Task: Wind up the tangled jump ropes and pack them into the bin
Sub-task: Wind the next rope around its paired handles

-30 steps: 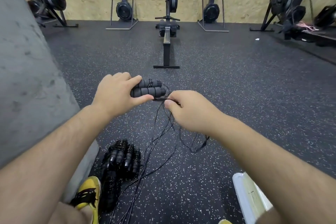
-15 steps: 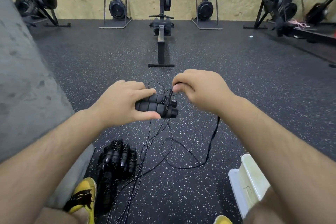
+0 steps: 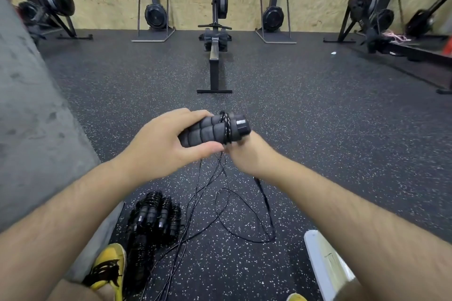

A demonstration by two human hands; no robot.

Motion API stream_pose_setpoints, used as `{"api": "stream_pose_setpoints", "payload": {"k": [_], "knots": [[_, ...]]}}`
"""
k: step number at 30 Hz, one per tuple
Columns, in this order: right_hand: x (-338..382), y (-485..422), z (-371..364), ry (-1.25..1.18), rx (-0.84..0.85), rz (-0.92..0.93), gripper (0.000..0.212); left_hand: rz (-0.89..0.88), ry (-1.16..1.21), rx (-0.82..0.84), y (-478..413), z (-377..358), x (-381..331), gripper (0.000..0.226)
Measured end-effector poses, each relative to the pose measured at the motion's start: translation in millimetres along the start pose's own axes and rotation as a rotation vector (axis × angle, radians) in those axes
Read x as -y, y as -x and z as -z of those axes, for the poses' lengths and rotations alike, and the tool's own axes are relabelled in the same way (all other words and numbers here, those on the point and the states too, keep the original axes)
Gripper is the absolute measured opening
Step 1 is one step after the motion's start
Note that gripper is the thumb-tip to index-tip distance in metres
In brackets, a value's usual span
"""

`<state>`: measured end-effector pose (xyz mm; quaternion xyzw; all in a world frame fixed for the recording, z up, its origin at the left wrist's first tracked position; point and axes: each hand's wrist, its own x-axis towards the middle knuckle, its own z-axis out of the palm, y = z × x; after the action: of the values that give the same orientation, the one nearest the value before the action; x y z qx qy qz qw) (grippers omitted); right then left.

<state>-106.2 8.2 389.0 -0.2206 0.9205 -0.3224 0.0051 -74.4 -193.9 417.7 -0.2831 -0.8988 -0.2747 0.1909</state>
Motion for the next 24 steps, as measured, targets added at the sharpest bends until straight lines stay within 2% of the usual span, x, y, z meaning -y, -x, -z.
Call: {"api": "stream_pose_setpoints", "payload": {"k": [6,11,15,20,24], "knots": [[24.9,25.7,-16.4,-0.037,0.156,-0.073,0.031,0.074,-0.294,-0.124,-5.6,4.4,27.1,0.063],[42.8,34.0,-7.0,-0.019,0.134,-0.044,0.036,0.049,-0.515,-0.07,-4.8,6.9,59.7,0.077],[45.6,32.5,4.0,0.042,0.07,0.012,0.033,0.002,-0.595,-0.037,-6.3,3.5,69.1,0.083],[39.1,31.1,21.0,0.27,-0.023,0.149,0.025,-0.043,-0.642,-0.006,-8.0,0.1,63.8,0.079],[31.1,26.9,32.3,0.497,-0.101,0.233,0.028,-0.068,-0.618,0.037,-7.6,-2.2,59.1,0.084]]}}
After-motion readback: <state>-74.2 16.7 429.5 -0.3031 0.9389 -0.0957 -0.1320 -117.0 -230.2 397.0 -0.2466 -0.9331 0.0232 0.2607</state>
